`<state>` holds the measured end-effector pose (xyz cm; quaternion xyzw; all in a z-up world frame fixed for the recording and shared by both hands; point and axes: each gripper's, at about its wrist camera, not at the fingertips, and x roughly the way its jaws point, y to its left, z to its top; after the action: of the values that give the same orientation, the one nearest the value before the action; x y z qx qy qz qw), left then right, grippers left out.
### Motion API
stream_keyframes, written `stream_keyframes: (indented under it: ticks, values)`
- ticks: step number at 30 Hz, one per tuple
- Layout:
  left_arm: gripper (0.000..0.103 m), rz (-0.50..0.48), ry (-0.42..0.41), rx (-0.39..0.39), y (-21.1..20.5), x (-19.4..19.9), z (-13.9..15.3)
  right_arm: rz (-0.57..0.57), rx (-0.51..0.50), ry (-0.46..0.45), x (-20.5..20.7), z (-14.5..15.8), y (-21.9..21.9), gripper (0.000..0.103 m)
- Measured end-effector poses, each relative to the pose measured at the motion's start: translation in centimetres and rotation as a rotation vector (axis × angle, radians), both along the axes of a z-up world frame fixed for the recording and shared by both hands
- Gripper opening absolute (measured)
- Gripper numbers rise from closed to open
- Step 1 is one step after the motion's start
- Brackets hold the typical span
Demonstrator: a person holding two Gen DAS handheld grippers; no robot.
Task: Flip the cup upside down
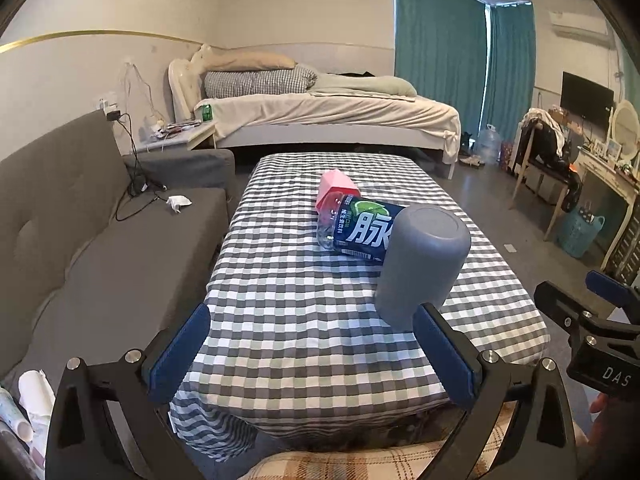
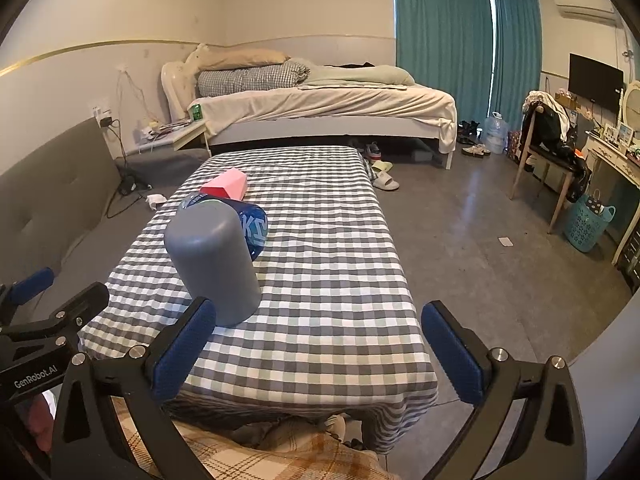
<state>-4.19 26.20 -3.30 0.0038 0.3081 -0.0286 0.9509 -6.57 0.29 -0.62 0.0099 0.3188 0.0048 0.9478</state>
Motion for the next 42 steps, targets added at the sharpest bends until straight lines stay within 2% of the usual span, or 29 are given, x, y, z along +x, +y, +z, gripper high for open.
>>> stream_keyframes:
  ticks: [42]
  values:
    - [0.103,0.010,0.018,0.002,0.18,0.25,-0.21,-0.003,0.008,0.025,0.68,-0.51,-0.41,0.103]
